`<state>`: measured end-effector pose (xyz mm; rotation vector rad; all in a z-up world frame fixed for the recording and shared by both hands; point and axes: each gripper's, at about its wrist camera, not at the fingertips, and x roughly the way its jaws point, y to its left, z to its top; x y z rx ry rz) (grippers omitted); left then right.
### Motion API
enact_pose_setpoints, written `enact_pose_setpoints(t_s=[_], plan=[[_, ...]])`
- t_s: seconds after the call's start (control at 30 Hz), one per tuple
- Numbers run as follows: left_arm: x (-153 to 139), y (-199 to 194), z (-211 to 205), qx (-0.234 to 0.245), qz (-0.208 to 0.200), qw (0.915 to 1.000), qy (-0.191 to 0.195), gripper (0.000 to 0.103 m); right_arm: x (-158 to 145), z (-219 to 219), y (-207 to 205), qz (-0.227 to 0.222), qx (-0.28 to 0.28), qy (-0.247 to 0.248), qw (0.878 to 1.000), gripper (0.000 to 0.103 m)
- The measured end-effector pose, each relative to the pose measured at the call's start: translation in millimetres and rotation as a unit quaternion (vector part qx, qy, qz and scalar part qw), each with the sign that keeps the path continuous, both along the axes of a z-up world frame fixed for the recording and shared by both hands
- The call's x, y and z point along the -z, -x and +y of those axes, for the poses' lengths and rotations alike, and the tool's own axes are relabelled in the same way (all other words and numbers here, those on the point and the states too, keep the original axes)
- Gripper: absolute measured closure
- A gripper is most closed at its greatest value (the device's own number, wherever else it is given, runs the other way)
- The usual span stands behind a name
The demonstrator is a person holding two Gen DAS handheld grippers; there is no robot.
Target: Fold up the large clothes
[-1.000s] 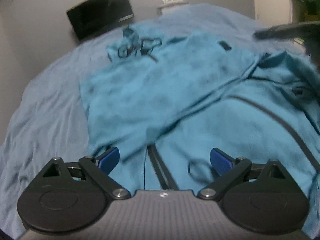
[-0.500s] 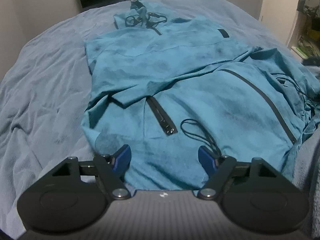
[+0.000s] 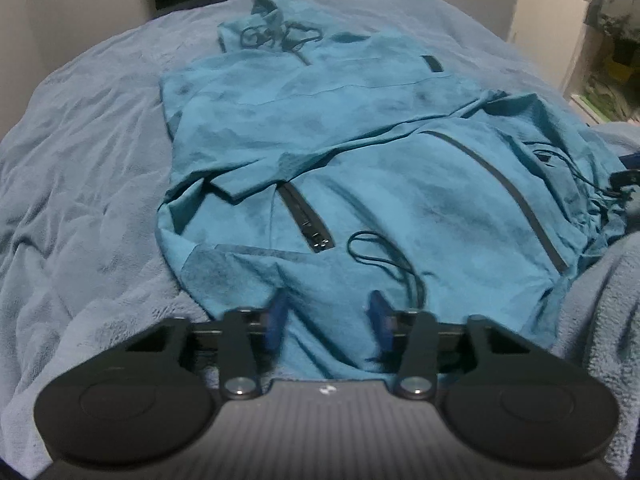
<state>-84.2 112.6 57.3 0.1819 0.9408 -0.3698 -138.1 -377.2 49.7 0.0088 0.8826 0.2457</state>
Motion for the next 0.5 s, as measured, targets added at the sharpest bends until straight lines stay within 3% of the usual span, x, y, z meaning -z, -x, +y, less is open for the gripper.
enact_pose_setpoints(t_s=[0.03, 0.07, 0.17, 0.2, 0.3, 0.5], plan=[[-1.7, 2.7, -2.3, 0.006, -0.009, 0.9999, -0.006, 0.081, 0.7, 2.0, 0.8, -0.001, -0.002, 0.003, 1.0, 0.046], [-2.8, 4.1, -3.8, 0.005, -0.016, 0.9998, -0.011, 0.084, 1.0, 2.6, 0.9, -0.003, 0.0, 0.005, 1.0, 0.057], [-6.7, 5.1, -2.2, -0.001, -0.028, 0.9996, -0.004, 0.092, 1.6, -3.6, -2.1, -0.006, 0.017, -0.009, 1.0, 0.074], [-9.5, 4.9, 0.0, -0.005, -0.033, 0.9995, 0.002, 0.094, -0.2, -5.1, -2.2, -0.013, 0.017, -0.013, 1.0, 0.085], [-25.0, 2.8, 9.8, -0.021, -0.054, 0.9978, 0.032, 0.095, -9.9, -8.0, -2.0, -0.041, 0.014, -0.028, 0.999, 0.094], [-56.4, -8.1, 28.0, -0.052, -0.102, 0.9894, 0.09, 0.095, -35.7, -15.3, -17.2, -0.098, 0.014, -0.062, 0.993, 0.098]])
